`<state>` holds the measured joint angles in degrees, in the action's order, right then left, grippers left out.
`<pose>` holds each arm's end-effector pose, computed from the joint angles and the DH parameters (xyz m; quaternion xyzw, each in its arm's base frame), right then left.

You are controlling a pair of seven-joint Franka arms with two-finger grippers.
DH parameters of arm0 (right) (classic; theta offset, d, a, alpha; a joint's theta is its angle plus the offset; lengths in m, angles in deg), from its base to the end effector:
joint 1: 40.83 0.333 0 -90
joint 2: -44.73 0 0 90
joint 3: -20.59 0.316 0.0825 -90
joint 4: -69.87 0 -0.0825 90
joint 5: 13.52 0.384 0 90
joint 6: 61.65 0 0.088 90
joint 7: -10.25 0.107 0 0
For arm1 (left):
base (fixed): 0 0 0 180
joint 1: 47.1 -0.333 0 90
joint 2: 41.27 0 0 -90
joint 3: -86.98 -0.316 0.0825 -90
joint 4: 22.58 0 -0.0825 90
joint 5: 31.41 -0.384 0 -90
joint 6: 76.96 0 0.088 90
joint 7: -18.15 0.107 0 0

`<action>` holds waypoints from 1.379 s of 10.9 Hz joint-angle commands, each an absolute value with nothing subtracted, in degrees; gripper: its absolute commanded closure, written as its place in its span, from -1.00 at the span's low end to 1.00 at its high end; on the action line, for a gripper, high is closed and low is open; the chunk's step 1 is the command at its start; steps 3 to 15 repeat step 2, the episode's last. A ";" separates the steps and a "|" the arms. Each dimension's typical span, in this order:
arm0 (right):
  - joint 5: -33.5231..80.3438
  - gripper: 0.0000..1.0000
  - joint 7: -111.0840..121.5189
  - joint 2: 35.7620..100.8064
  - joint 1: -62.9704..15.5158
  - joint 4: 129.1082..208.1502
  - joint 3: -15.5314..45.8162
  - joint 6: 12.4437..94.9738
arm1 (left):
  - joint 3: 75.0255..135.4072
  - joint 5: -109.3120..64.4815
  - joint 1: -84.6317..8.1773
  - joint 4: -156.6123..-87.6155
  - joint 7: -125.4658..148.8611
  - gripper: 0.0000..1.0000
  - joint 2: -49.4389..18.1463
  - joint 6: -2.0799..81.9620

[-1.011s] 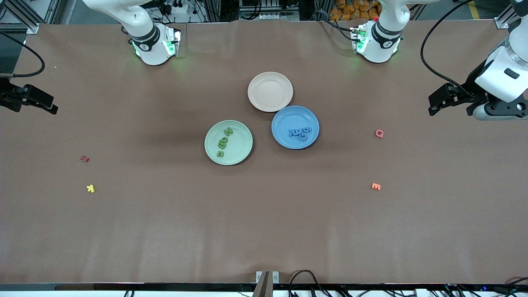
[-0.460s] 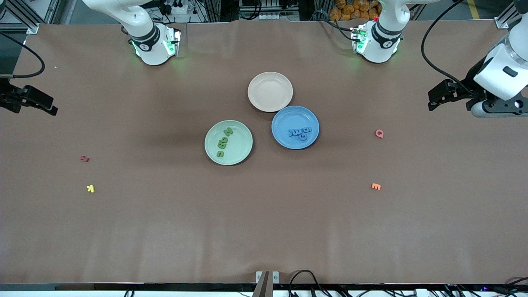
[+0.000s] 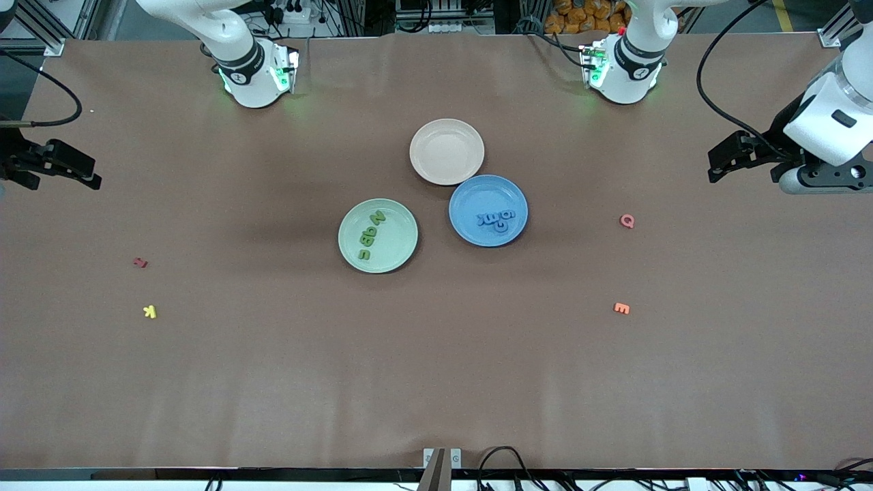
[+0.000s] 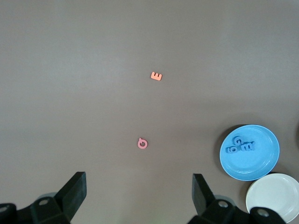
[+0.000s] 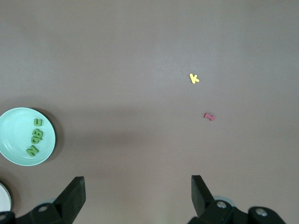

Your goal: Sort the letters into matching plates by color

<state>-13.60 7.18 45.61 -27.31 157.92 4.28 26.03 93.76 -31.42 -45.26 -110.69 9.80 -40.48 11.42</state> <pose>0.5546 -0.0259 0.6288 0.9999 0.0024 -0.0107 0.0023 0.5500 -0.0829 0.6299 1.0000 -0.0024 -0.0045 0.0001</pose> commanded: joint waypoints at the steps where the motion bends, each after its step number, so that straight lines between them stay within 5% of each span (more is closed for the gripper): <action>1: -13.96 -1.00 5.06 45.17 -26.32 158.64 4.33 26.59 | 93.48 -33.34 -44.90 -109.59 10.59 -1.00 -40.13 10.14; 15: -13.96 -1.00 5.06 45.17 -26.32 158.64 4.33 26.59 | 93.40 -33.34 -44.99 -109.59 10.68 -1.00 -40.13 10.14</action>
